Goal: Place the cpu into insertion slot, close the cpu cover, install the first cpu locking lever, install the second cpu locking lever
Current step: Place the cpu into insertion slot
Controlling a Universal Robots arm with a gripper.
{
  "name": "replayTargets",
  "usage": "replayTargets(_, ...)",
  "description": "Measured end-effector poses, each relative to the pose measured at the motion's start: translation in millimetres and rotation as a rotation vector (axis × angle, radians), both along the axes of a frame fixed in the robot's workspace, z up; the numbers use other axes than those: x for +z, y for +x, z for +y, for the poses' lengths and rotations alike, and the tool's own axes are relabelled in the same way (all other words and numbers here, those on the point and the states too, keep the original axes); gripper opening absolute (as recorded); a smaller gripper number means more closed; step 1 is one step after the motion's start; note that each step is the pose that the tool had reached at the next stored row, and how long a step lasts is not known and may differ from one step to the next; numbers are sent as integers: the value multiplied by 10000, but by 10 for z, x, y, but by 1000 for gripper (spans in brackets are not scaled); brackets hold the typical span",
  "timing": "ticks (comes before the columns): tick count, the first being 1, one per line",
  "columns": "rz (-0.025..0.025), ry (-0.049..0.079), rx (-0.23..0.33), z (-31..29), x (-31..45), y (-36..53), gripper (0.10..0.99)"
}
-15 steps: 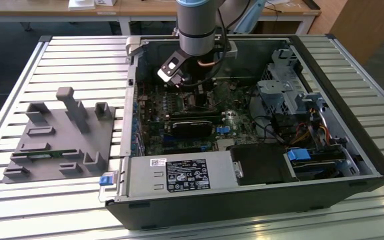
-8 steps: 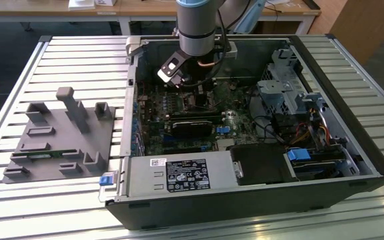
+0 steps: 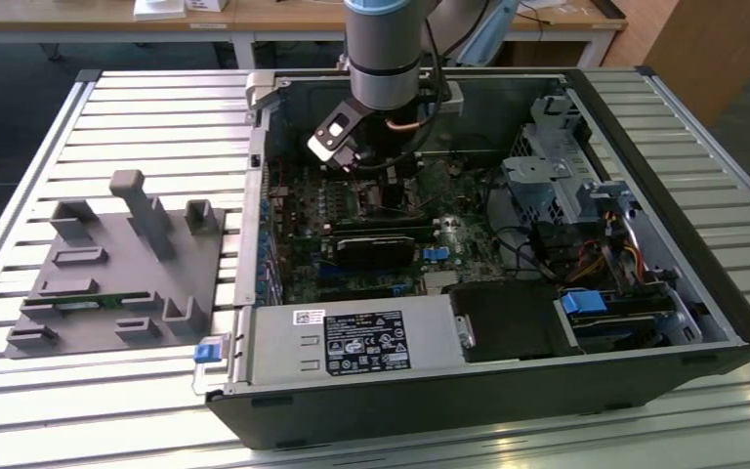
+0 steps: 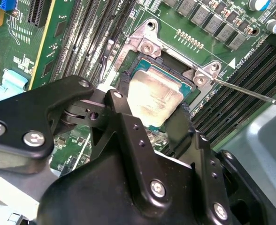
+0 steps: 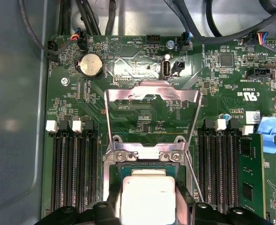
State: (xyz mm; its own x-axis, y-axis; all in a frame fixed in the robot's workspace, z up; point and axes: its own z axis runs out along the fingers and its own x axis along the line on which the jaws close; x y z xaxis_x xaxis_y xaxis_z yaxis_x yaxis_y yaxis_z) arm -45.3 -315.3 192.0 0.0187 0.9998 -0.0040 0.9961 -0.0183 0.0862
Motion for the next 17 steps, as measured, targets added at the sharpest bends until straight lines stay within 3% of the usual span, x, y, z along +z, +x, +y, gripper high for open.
replayTargets(1, 1, -1, 0, 0, 0, 0, 549)
replayTargets(2, 2, -2, 0, 0, 0, 0, 612)
replayTargets(7, 6, -8, 0, -1, 6, -1, 612)
replayTargets(14, 16, -5, -1, -1, 109, -1, 612)
replayTargets(17, 57, -4, -1, -1, 145, 1, 600)
